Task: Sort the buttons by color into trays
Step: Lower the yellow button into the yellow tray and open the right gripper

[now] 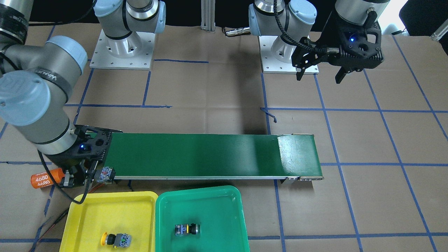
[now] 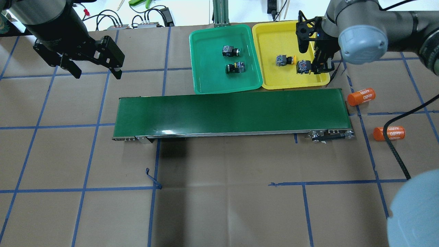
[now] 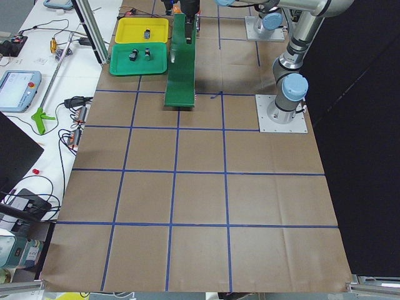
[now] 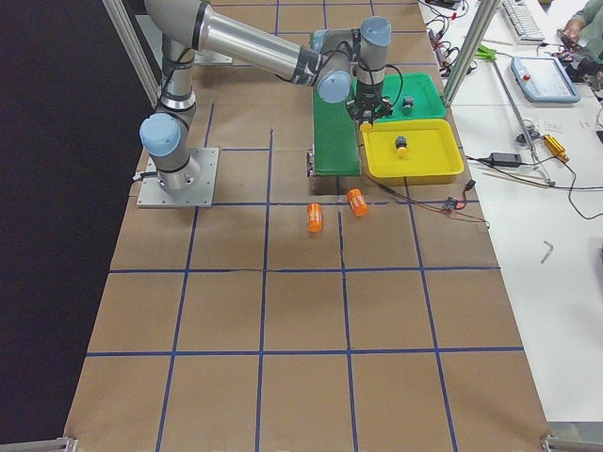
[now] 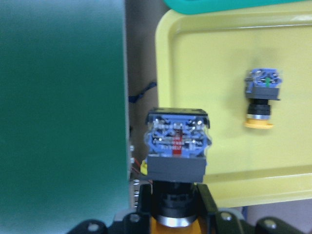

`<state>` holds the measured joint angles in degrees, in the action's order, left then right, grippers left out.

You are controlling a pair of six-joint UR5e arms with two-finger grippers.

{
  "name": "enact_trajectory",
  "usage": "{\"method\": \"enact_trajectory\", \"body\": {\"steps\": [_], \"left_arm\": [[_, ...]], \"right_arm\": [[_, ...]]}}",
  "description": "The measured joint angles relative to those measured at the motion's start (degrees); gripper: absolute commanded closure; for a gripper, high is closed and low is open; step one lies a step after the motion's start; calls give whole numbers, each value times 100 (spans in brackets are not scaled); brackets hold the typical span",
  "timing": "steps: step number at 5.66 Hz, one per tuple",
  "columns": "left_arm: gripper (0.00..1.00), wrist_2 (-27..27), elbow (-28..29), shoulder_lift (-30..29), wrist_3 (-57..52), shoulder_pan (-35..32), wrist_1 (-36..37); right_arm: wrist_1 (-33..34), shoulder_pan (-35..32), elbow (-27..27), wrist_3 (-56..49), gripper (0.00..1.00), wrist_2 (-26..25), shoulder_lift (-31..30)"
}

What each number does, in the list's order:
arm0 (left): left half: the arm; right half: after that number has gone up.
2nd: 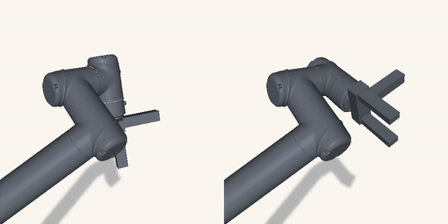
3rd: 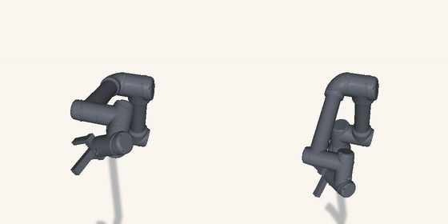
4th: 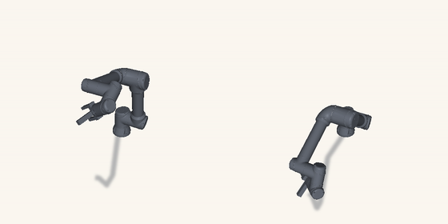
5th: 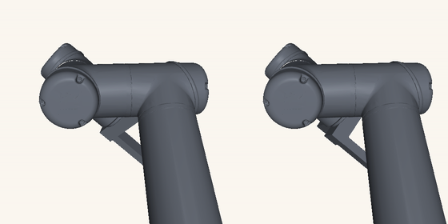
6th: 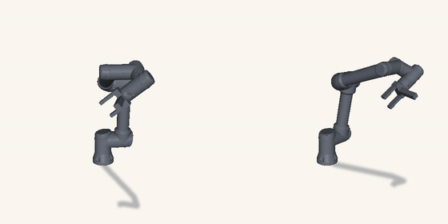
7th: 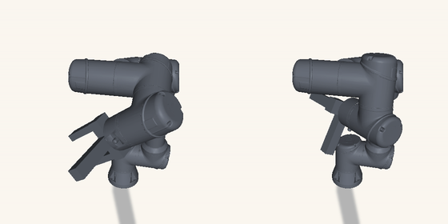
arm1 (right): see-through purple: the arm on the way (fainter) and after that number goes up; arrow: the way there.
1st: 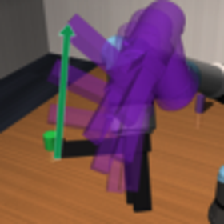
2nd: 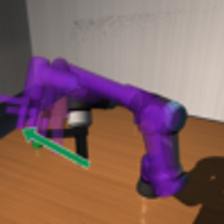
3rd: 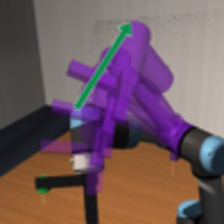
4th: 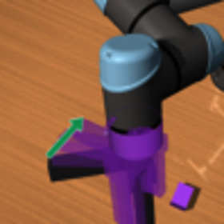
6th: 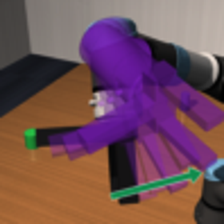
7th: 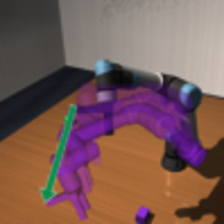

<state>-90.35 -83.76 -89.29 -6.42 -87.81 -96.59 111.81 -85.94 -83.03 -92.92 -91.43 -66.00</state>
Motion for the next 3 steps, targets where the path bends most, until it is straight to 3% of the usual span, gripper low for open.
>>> {"method": "enact_trajectory", "body": {"steps": [2, 3], "left_arm": [[2, 0, 0, 1, 0, 0, 0], [2, 0, 0, 1, 0, 0, 0]], "right_arm": [[-449, -8, 1646, -9, 88, 48, 1246], [-497, -10, 1944, -14, 81, 53, 1673]]}}
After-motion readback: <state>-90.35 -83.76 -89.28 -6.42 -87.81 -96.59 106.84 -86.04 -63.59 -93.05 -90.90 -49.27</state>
